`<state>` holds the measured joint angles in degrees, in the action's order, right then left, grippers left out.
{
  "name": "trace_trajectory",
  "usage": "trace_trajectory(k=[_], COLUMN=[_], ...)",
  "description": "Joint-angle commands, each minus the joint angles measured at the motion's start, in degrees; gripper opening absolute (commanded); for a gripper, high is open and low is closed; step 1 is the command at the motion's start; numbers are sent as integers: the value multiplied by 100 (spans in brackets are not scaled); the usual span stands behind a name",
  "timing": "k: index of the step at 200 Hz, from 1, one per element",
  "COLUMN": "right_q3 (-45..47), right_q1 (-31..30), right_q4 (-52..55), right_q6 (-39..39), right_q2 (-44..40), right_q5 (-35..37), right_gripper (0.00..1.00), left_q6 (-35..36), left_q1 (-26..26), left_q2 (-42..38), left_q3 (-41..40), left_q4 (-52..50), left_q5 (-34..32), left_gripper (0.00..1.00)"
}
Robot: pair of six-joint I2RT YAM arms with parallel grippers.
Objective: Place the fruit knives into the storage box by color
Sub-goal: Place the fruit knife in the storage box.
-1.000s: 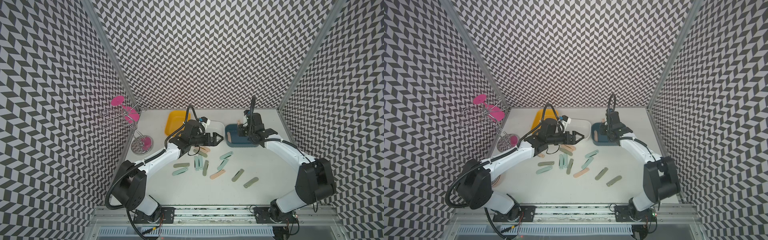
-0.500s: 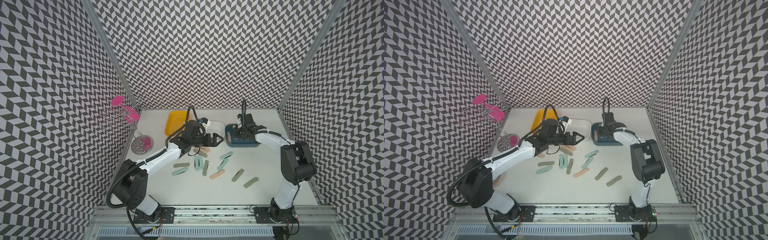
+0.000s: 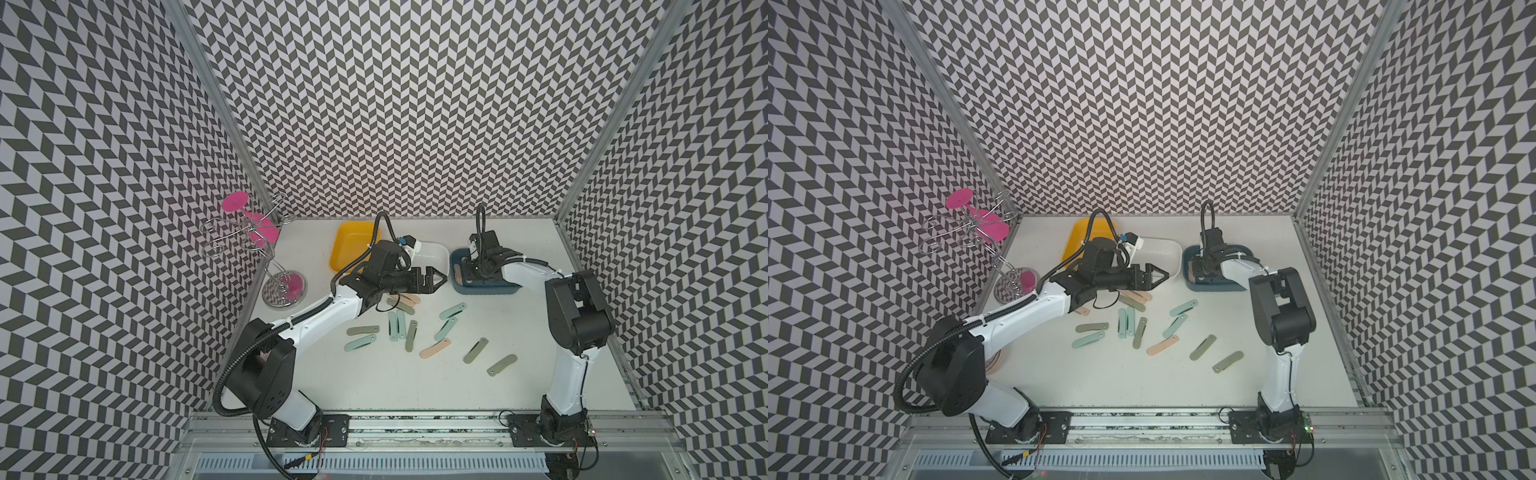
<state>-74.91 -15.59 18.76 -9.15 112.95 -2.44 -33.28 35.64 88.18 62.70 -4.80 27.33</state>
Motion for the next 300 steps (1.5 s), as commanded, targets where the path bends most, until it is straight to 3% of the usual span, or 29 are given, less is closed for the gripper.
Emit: trace_trajectory(k=[1, 122, 197, 300], right_q3=[-112, -171, -189, 71], right_q1=[113, 136, 144, 215], right_q4=[-346, -480, -427, -13], right_q6=[-46, -159, -242, -375], right_q2=[130, 420, 462, -1078], right_q5=[-162, -627, -478, -512], right_gripper=[23, 24, 37, 42], left_q6=[-14, -35, -30, -13], left_q1=[14, 18, 22, 14], left_q2=[74, 107, 121, -187], left_q3=[111, 124, 123, -144], left_q4=[-13, -5, -5, 2], left_q5=[43, 27, 18, -62], left_gripper=[100, 100, 100, 100])
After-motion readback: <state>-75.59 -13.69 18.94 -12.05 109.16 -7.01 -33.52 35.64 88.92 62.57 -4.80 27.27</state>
